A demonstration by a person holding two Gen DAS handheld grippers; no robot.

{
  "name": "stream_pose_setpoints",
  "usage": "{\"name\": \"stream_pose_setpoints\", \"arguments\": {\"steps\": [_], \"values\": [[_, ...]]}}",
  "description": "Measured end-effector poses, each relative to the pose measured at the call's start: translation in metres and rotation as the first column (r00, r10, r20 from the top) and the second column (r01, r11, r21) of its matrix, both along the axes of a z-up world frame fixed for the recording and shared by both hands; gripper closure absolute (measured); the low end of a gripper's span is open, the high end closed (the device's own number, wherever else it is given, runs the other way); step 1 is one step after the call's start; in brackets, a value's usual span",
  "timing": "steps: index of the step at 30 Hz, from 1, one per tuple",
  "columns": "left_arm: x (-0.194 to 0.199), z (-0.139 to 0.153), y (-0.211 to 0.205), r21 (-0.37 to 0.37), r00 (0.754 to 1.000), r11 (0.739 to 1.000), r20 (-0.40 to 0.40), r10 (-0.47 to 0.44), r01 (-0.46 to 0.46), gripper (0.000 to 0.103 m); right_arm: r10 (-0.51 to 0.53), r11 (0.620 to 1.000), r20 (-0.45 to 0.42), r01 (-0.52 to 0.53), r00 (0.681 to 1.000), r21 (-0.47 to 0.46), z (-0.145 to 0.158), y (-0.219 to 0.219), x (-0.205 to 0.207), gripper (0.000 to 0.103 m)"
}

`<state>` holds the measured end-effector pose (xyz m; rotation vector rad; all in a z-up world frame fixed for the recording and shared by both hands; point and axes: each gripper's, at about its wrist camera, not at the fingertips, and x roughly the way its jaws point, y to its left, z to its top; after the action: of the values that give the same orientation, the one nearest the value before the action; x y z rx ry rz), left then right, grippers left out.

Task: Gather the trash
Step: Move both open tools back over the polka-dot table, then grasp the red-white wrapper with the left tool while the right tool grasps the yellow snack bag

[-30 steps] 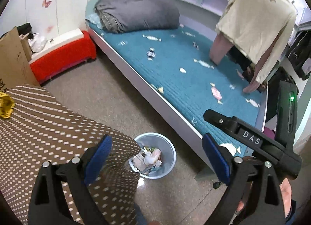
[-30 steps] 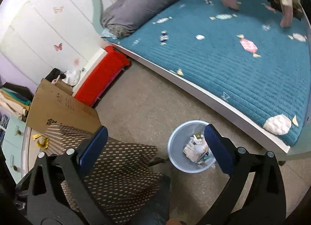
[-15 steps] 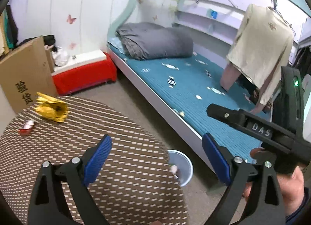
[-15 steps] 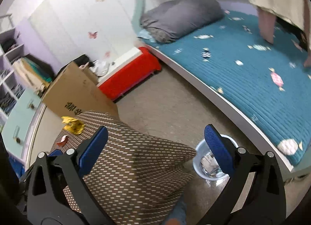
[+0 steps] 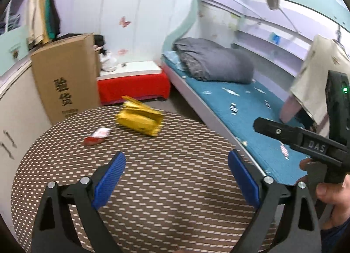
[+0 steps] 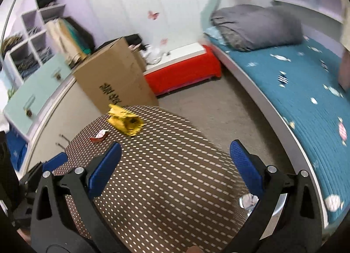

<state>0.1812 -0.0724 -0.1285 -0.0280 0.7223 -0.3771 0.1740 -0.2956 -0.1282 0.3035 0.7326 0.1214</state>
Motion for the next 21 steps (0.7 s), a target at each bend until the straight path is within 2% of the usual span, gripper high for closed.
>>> {"name": "stream_pose_setpoints", "arguments": {"steps": [9,17,21], "values": [[0.047,-0.028,0.059,0.046,0.995,0.995,-0.028,0.091,-0.089,0.011,0.146,0.988,-0.029,-0.147,0.989,-0.050,-0.021,0.057,0.064,0.006],[0.102,-0.073,0.081,0.166,0.991,0.982,-0.082,0.109,-0.094,0.011,0.294,0.944,-0.092,-0.304,0.951,-0.124,-0.057,0.103,0.128,0.006],[0.130,-0.087,0.087,0.189,0.988,0.978,-0.109,0.106,-0.085,0.011,0.336,0.925,-0.104,-0.349,0.936,-0.152,-0.069,0.119,0.150,0.006]]}}
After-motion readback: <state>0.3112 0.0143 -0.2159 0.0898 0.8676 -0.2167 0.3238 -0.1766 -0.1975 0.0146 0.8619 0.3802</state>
